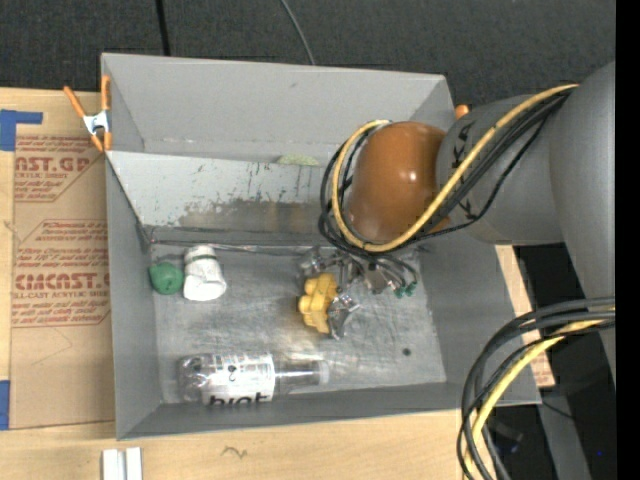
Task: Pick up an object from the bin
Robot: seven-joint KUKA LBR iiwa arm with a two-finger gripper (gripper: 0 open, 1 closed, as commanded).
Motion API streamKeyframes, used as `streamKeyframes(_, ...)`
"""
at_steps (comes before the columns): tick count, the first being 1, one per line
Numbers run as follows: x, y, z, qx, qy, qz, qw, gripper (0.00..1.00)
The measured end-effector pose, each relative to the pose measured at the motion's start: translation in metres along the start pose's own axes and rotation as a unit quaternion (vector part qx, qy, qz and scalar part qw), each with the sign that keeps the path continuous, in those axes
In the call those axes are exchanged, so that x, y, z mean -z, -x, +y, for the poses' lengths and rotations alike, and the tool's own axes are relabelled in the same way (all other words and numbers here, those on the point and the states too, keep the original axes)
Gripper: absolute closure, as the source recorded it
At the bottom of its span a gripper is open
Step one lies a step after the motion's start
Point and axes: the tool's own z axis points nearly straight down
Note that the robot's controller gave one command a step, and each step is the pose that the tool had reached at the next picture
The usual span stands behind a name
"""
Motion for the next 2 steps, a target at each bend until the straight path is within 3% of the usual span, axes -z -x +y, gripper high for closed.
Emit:
streamKeyframes(1,0.013,0.011,-0.019,-0.002,0.0,-0.0005,1.0,1.0)
streamKeyframes(2,0.057,-0.022,-0.033,-0.005,0.002,0.0036,1.0,1.0)
